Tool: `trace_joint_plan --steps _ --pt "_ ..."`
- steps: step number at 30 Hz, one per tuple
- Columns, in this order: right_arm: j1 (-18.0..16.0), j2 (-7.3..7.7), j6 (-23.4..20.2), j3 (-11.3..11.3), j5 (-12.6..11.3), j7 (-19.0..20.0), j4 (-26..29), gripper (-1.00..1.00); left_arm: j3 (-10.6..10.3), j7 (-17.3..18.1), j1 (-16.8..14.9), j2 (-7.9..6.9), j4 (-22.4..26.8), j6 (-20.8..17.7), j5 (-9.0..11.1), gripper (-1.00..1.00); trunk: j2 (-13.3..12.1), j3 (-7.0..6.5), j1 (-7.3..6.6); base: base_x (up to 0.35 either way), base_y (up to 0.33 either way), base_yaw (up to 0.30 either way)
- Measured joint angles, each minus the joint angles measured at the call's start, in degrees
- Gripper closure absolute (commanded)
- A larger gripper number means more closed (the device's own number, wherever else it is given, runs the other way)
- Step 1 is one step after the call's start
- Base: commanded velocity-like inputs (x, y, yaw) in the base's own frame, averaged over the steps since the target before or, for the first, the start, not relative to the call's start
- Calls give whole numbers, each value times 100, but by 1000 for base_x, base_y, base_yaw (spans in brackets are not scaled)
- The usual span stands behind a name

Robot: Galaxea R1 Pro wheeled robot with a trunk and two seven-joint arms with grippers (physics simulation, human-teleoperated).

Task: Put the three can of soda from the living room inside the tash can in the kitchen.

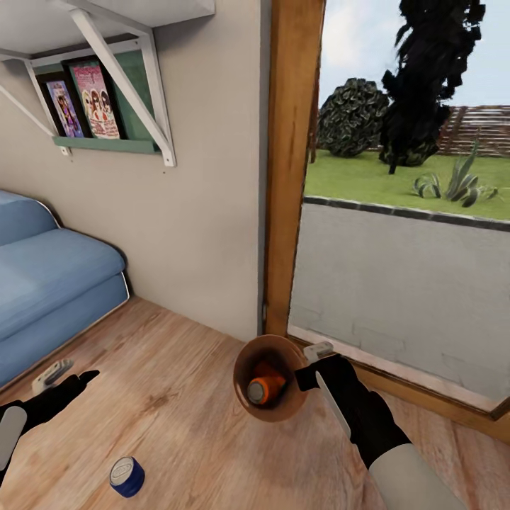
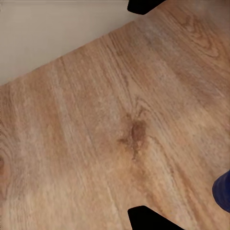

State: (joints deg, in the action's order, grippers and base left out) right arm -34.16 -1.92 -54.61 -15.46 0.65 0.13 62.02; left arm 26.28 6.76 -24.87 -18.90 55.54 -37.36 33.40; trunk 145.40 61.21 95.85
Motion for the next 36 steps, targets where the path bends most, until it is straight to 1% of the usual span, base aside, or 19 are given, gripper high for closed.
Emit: trace_joint_plan --steps 2,6,9,14,18,22,26,31,36 --pt "0 0 1 -1 -15 2 0 100 0 0 0 0 5 4 0 -100 0 0 0 0 1 -3" --pt "0 0 0 -1 37 -5 0 100 0 -4 0 1 10 13 0 -100 0 -1 0 0 0 -1" --pt "0 0 1 -2 11 1 0 100 0 0 0 -1 5 15 0 -100 0 -2 0 0 28 -27" --pt "0 1 0 -1 52 -4 0 100 0 26 0 -1 -9 9 0 -100 0 -21 0 0 201 -129" --pt "0 0 2 -2 0 2 1 100 0 35 0 -3 -3 9 0 -100 0 -45 0 -16 293 -162" --pt "0 1 0 -1 54 -4 0 100 0 42 0 -1 1 9 1 -100 0 -58 0 -74 282 -62" --pt "0 -1 4 -5 -68 9 0 100 0 48 0 0 8 9 0 -100 0 -61 0 -35 106 -17" --pt "0 -4 0 -8 61 -5 0 100 0 52 0 1 16 9 0 -100 0 -62 0 -27 39 -5" --pt "0 -6 2 -11 -40 5 0 100 0 47 0 0 11 9 0 -100 0 -63 0 -55 38 -1"
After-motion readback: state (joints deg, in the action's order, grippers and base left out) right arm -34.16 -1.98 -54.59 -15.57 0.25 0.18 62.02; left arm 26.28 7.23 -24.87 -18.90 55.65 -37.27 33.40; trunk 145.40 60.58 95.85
